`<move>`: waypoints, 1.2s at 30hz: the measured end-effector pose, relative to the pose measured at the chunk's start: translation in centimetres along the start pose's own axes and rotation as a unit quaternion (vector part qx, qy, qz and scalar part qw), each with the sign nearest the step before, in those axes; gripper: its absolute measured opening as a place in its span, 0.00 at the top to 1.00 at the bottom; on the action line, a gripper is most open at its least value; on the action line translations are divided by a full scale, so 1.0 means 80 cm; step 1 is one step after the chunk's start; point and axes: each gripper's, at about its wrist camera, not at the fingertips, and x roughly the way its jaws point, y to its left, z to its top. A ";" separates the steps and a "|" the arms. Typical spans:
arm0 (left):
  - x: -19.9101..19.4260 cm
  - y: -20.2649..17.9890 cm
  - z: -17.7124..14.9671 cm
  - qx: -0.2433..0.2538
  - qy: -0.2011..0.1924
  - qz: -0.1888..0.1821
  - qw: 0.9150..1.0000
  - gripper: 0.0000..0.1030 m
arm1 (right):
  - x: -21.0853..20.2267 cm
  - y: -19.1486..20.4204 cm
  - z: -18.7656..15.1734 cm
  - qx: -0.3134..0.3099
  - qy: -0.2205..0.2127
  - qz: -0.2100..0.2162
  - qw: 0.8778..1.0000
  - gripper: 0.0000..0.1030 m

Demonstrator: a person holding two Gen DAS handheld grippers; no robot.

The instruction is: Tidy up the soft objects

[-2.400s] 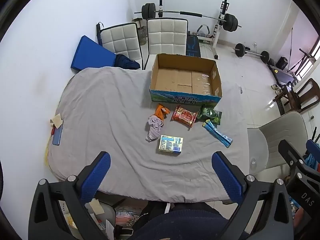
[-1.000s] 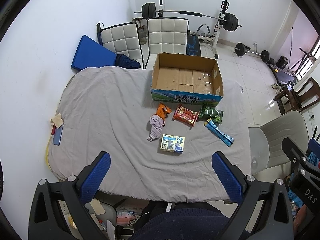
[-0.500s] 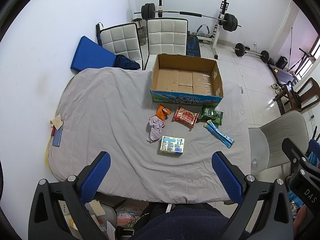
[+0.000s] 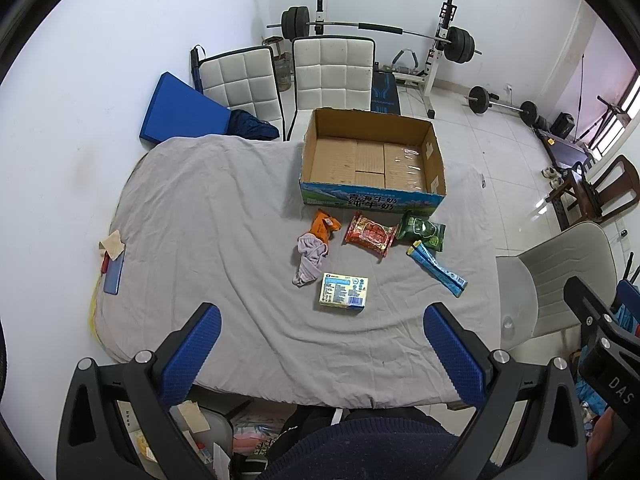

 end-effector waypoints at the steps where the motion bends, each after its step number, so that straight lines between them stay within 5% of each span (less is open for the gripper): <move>1: 0.000 0.000 0.000 0.000 0.001 0.000 1.000 0.00 | 0.001 -0.001 0.001 0.000 0.002 0.000 1.000 0.00; 25: 0.020 -0.009 0.001 -0.007 0.012 -0.012 1.000 0.00 | 0.021 0.003 0.010 -0.001 0.016 0.004 1.000 0.00; 31: 0.098 0.001 0.023 -0.054 0.052 -0.026 0.997 0.00 | 0.095 -0.016 0.019 0.000 0.048 0.001 0.999 0.00; 36: 0.216 0.013 0.035 -0.090 0.121 -0.014 0.988 0.00 | 0.192 -0.034 0.032 -0.012 0.084 -0.003 0.996 0.00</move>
